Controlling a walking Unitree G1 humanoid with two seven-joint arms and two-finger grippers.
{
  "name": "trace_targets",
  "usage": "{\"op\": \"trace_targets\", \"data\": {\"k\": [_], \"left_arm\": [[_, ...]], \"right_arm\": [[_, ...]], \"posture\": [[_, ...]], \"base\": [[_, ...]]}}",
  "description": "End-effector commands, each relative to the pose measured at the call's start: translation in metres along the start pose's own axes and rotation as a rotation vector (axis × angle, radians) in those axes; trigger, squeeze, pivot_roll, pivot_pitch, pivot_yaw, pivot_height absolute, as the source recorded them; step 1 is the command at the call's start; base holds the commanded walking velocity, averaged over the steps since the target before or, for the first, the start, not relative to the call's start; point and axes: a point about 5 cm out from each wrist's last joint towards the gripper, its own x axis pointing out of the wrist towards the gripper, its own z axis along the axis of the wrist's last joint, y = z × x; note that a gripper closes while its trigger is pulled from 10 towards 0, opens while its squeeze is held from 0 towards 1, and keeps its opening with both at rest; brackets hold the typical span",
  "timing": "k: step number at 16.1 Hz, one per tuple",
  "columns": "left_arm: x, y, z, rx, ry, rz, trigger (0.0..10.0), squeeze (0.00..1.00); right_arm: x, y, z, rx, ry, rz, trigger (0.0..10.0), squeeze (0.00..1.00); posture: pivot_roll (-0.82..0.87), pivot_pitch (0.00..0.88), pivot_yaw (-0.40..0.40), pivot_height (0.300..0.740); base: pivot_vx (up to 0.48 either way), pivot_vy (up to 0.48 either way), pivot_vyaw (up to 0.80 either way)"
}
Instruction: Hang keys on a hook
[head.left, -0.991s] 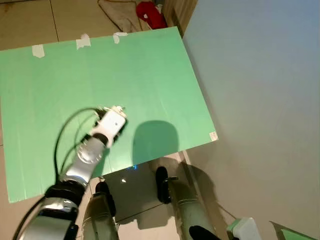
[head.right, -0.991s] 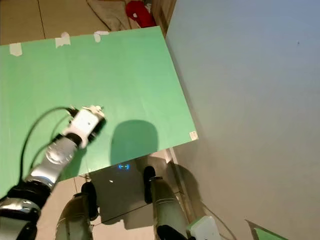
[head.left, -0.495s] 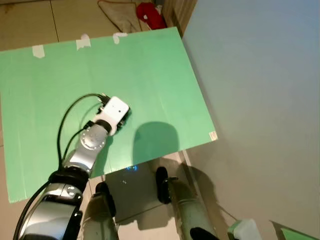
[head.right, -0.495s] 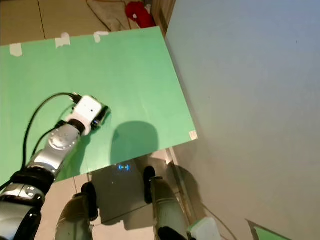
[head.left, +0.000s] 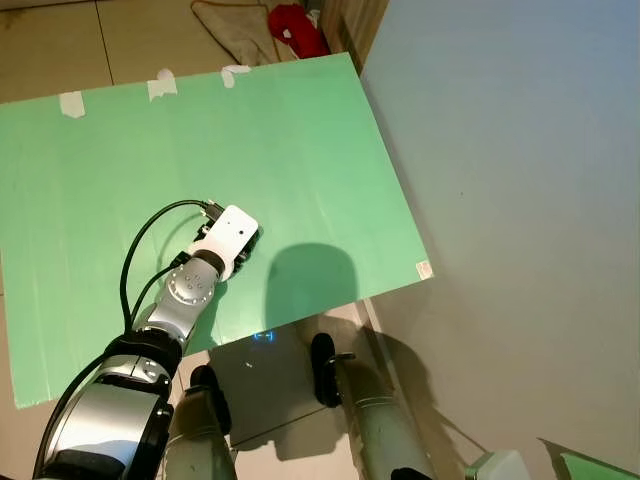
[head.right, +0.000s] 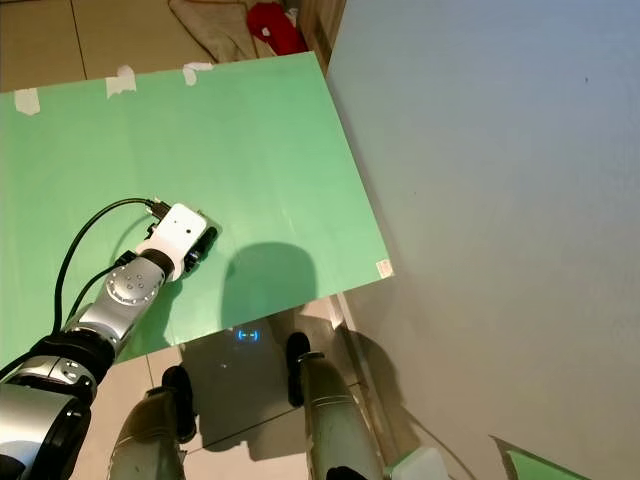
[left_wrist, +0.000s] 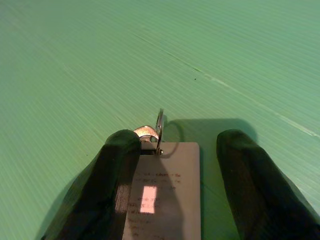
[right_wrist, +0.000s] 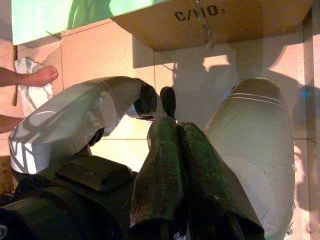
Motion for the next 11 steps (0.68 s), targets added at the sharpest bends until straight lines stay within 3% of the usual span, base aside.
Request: {"op": "trace_targets", "data": {"k": [1,2,3,4,11], "left_arm": [[-0.0038,-0.0085,-0.012,0.01,0.046,-0.022,10.0,0.0],[-0.0037,-0.0084,-0.012,0.009,0.046,-0.021,9.0,0.0],[-0.0034,-0.0085,-0.0119,0.01,0.045,-0.021,3.7,0.0],[-0.0032,-0.0086,-0.012,0.007,0.046,-0.024,0.0,0.0],[-0.0036,-0.0078,-0.0055,-0.038,-0.009,-0.004,0.0,0.0]], "right_arm": [[-0.0029,0.002,-0.0034,0.023,0.023,0.002,10.0,0.0],[-0.0026,0.0018,-0.0034,0.022,0.023,0.003,10.0,0.0],[-0.0022,0.0017,-0.0032,0.021,0.023,0.004,10.0,0.0],[-0.002,0.0015,-0.003,0.021,0.022,0.004,10.0,0.0],[0.0042,-0.0026,-0.0031,0.016,0.017,0.01,10.0,0.0]], "posture": [[-0.44,0.45,-0.169,0.722],[-0.44,0.449,-0.17,0.722],[-0.44,0.45,-0.169,0.722],[-0.44,0.451,-0.171,0.722],[-0.42,0.445,-0.167,0.722]], "base": [[0.0,0.0,0.0],[0.0,0.0,0.0],[0.0,0.0,0.0],[0.0,0.0,0.0],[0.0,0.0,0.0]]}}
